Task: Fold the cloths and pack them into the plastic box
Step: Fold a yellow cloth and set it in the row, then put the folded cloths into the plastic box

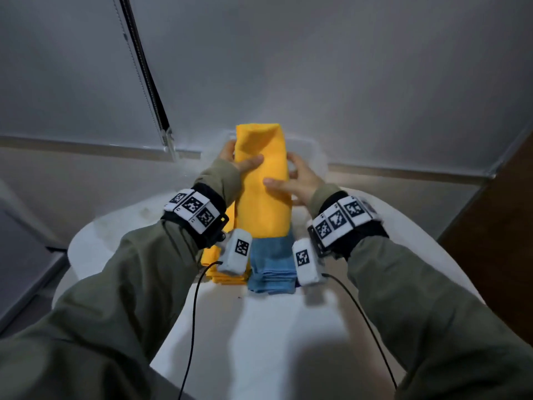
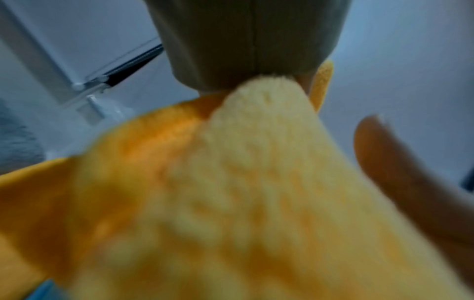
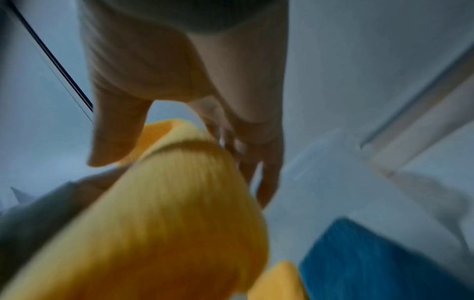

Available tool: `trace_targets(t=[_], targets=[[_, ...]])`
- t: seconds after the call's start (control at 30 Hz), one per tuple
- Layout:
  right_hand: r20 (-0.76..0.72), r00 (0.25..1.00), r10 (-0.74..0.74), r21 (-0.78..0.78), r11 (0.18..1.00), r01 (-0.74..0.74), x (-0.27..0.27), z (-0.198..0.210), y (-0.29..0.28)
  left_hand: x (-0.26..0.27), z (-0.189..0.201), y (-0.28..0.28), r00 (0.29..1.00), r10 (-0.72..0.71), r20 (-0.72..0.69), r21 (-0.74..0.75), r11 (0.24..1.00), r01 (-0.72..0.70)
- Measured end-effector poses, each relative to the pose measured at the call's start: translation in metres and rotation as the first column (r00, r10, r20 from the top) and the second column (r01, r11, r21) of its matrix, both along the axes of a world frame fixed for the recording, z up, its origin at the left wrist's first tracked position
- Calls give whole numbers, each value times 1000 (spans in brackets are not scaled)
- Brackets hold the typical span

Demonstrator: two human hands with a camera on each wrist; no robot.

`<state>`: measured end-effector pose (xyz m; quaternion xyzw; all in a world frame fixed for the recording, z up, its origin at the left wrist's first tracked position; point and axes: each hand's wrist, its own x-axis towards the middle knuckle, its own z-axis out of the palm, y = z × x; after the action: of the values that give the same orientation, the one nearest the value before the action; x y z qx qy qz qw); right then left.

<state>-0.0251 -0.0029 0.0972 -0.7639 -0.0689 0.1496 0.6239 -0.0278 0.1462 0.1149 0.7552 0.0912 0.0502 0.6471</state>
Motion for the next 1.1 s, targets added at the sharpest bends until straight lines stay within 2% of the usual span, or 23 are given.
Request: trace_targets(t=[0.07, 0.13, 0.23, 0.3, 0.33, 0.4, 0.43, 0.5, 0.53, 0.57, 0.63, 0.67, 0.7, 0.77, 0.8, 0.87, 0.93, 1.0, 1.1], targets=[[-49, 998, 30, 36, 999, -28, 4, -23, 24, 6, -12, 17, 998, 26, -55, -28, 999, -27], [-95, 995, -21, 56, 998, 27, 8, -45, 44, 7, -29, 31, 981, 20, -191, 0, 1000, -20], [-208, 975, -77, 17, 996, 83, 9, -78, 65, 10, -59, 50, 908, -37, -417, 10, 999, 46], [-255, 965, -67, -110, 993, 40, 7, -93, 78, 9, -77, 63, 874, -40, -484, 140, 983, 122], [-262, 963, -59, -228, 974, -2, 7, -97, 82, 7, -84, 67, 862, -38, -505, 219, 961, 170], [-250, 965, -74, -503, 862, -64, 11, -99, 85, 4, -101, 71, 858, -27, -512, 365, 898, 246], [-226, 971, -81, -588, 806, -69, 14, -95, 83, 2, -105, 70, 855, -12, -519, 462, 837, 293], [-90, 991, -101, -653, 757, 18, 23, -83, 77, 0, -110, 65, 856, 39, -515, 655, 663, 364], [35, 991, -132, -652, 748, 123, 28, -75, 73, 2, -112, 62, 862, 54, -504, 693, 621, 366], [178, 971, -159, -646, 726, 237, 34, -67, 70, 4, -111, 60, 870, 71, -488, 709, 613, 347], [443, 889, -119, -668, 617, 416, 49, -52, 63, 11, -112, 56, 934, 71, -350, 780, 575, 249], [519, 852, -65, -697, 544, 466, 57, -45, 58, 13, -112, 53, 962, 35, -272, 811, 547, 209], [523, 853, -8, -749, 473, 463, 65, -41, 53, 14, -114, 50, 979, -10, -202, 825, 537, 176], [353, 933, 64, -883, 353, 310, 81, -40, 42, 15, -116, 39, 979, -77, -191, 821, 535, 202], [232, 970, 72, -927, 318, 199, 87, -42, 37, 14, -118, 31, 958, -103, -267, 799, 532, 280], [52, 996, 73, -936, 350, 24, 94, -43, 28, 13, -125, 14, 859, -155, -488, 726, 474, 499], [-5, 996, 89, -919, 391, -39, 95, -41, 22, 11, -135, -2, 758, -163, -632, 682, 348, 643], [-19, 997, 78, -915, 401, -48, 92, -36, 14, 10, -144, -11, 714, -137, -687, 671, 258, 695], [-9, 999, 44, -911, 412, -27, 88, -35, -6, 12, -148, -12, 683, -93, -725, 651, 234, 722]])
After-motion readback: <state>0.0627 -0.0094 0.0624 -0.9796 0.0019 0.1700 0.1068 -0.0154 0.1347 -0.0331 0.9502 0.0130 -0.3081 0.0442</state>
